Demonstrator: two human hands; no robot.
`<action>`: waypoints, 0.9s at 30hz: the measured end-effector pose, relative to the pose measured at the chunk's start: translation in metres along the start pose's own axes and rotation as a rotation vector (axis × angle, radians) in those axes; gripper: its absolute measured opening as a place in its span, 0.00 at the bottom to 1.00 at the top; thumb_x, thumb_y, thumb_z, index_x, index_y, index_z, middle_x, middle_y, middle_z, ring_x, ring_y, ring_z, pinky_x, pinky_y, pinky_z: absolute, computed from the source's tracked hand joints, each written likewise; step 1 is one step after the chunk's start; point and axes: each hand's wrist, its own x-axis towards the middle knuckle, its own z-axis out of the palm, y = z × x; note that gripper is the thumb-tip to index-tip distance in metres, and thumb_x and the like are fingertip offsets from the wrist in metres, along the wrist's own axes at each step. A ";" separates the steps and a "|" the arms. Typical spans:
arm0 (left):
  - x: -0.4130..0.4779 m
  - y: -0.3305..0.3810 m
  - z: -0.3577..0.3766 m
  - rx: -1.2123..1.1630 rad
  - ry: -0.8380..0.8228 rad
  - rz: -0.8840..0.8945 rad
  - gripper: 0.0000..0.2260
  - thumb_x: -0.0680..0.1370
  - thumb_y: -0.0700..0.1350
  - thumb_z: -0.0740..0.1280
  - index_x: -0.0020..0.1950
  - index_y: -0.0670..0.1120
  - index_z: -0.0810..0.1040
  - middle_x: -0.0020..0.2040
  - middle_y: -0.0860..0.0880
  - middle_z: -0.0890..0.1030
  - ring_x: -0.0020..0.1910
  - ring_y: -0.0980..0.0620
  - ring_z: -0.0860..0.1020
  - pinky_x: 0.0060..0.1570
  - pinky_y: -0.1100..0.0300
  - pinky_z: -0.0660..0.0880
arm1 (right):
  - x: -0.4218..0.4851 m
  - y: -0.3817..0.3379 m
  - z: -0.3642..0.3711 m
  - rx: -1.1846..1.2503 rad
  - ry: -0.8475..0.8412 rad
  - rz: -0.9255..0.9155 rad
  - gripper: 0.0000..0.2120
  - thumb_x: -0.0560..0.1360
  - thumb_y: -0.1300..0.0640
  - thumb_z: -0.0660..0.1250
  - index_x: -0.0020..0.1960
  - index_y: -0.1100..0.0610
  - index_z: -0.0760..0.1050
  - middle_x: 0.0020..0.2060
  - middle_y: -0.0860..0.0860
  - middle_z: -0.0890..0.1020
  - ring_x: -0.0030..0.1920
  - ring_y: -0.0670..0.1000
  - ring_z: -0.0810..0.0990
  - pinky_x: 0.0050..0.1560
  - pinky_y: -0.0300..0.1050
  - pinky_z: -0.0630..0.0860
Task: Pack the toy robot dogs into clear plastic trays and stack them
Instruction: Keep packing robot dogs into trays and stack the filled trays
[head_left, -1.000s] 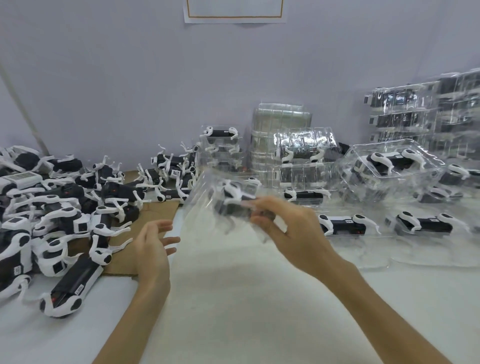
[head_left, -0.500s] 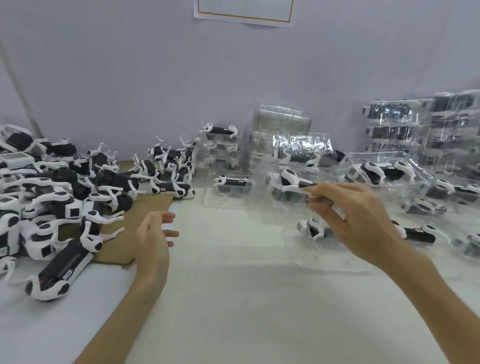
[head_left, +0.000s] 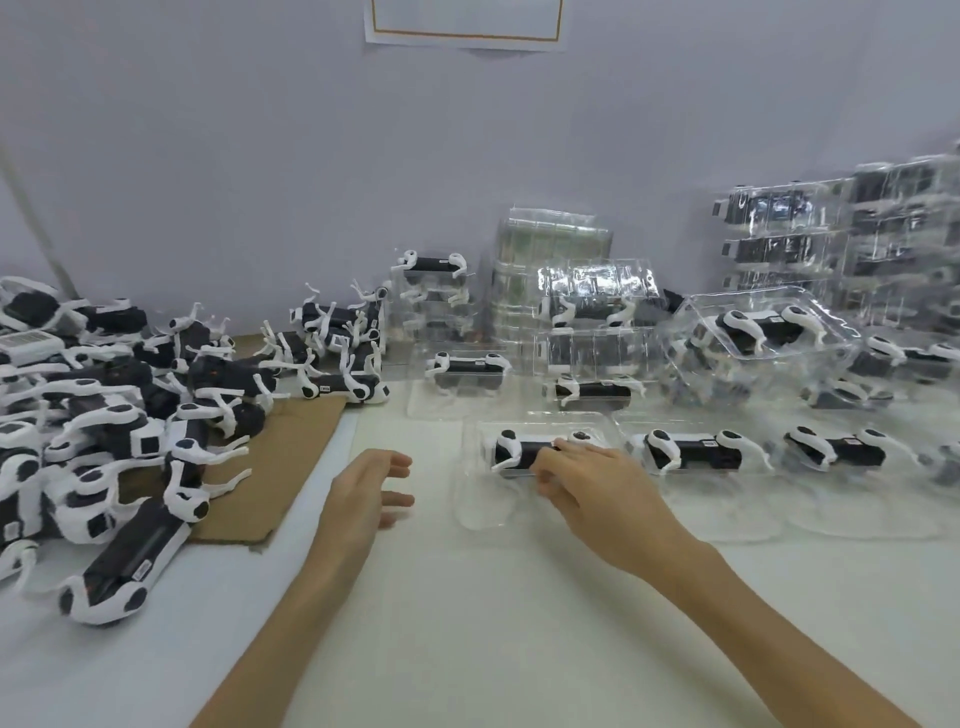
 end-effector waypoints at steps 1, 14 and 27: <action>-0.001 0.000 0.001 0.015 -0.005 0.010 0.14 0.84 0.44 0.55 0.49 0.47 0.81 0.50 0.51 0.83 0.42 0.47 0.85 0.43 0.55 0.74 | -0.005 0.005 -0.002 -0.016 -0.017 0.000 0.04 0.82 0.52 0.59 0.52 0.51 0.72 0.45 0.42 0.78 0.52 0.47 0.73 0.47 0.41 0.62; -0.003 0.000 -0.002 0.118 -0.005 0.053 0.15 0.85 0.45 0.54 0.49 0.49 0.80 0.53 0.51 0.80 0.43 0.50 0.83 0.42 0.58 0.73 | -0.021 0.034 -0.021 0.058 -0.153 0.135 0.11 0.81 0.44 0.61 0.61 0.45 0.73 0.60 0.35 0.76 0.73 0.40 0.64 0.73 0.40 0.49; -0.007 -0.025 0.007 1.134 -0.289 0.270 0.24 0.85 0.55 0.49 0.81 0.54 0.53 0.82 0.53 0.49 0.80 0.53 0.46 0.77 0.53 0.44 | 0.054 0.009 -0.062 0.262 0.056 0.027 0.08 0.78 0.56 0.69 0.56 0.49 0.80 0.51 0.37 0.80 0.53 0.42 0.79 0.62 0.49 0.75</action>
